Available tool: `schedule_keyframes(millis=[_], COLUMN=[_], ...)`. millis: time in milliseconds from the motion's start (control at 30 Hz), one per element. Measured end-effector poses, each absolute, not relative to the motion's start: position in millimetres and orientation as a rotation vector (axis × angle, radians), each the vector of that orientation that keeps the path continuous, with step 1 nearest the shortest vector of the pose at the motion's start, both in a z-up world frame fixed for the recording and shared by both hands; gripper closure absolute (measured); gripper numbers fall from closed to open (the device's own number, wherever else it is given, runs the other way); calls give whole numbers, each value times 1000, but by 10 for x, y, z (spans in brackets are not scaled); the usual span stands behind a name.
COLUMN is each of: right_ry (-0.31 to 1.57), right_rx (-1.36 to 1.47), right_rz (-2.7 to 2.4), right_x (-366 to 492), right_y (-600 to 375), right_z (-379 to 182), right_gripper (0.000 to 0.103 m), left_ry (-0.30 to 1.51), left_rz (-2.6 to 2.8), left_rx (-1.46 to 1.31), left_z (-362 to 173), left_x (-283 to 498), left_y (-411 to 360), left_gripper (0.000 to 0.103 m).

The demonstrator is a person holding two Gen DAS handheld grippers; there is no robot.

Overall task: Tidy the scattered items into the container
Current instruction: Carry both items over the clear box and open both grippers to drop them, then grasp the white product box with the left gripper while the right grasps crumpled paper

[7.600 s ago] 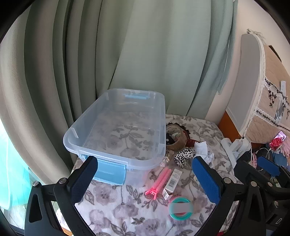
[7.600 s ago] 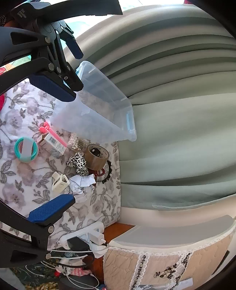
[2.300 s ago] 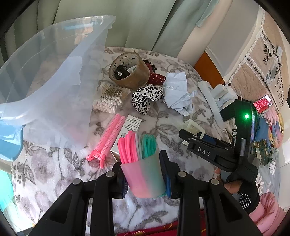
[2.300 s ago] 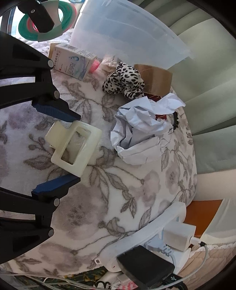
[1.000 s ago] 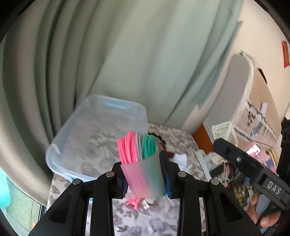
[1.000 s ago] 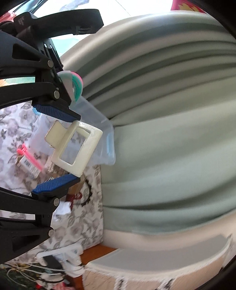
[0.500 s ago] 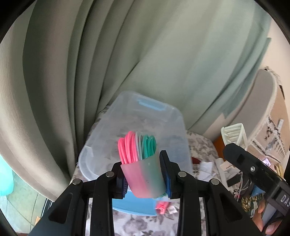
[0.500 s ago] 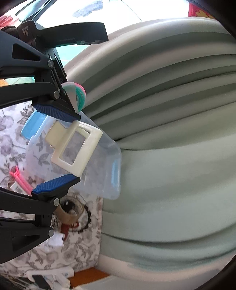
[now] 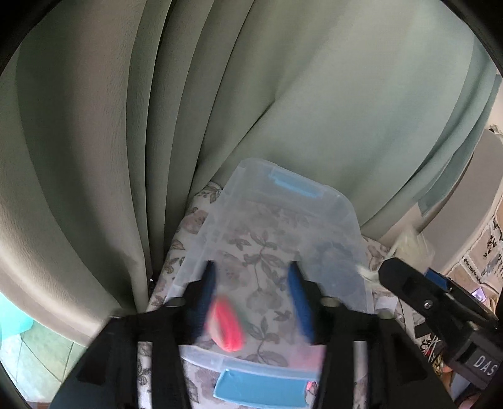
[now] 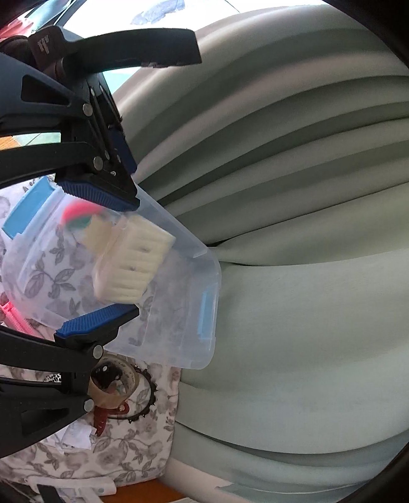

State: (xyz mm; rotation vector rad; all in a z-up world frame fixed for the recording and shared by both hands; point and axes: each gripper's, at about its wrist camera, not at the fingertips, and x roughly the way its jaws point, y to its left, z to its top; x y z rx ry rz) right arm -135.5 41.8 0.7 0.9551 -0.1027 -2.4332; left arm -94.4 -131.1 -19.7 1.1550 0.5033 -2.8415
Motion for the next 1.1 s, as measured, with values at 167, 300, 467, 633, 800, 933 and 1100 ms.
schedule_keyframes(millis=[167, 300, 467, 633, 800, 933, 1100], right_ry=[-115, -124, -143, -161, -186, -216, -266], right_rx=[951, 959, 965, 970, 968, 967, 966], right_rz=[-2434, -2440, -2454, -2467, -2485, -2496, -2509], right_x=[-1365, -1350, -1286, -1211, -1082, -983, -875], right_y=[463, 519, 606, 721, 859, 997, 1198], right_z=[-31, -59, -55, -81, -75, -74, -87], right_gripper=[24, 21, 20, 20, 20, 20, 20], left_ry=[518, 533, 508, 477, 457, 436, 427], left_rz=[-2823, -2815, -2815, -2836, -2869, -2894, -2927], left_rx=[1167, 1188, 1193, 1170, 1134, 1097, 1076], left_z=[-236, -261, -252, -197, -134, -76, -39], left_x=[-969, -949, -912, -830, -716, -620, -531], left_y=[-1330, -1316, -1248, -1165, -1056, -953, -793], left_gripper=[32, 30, 29, 22, 18, 14, 12])
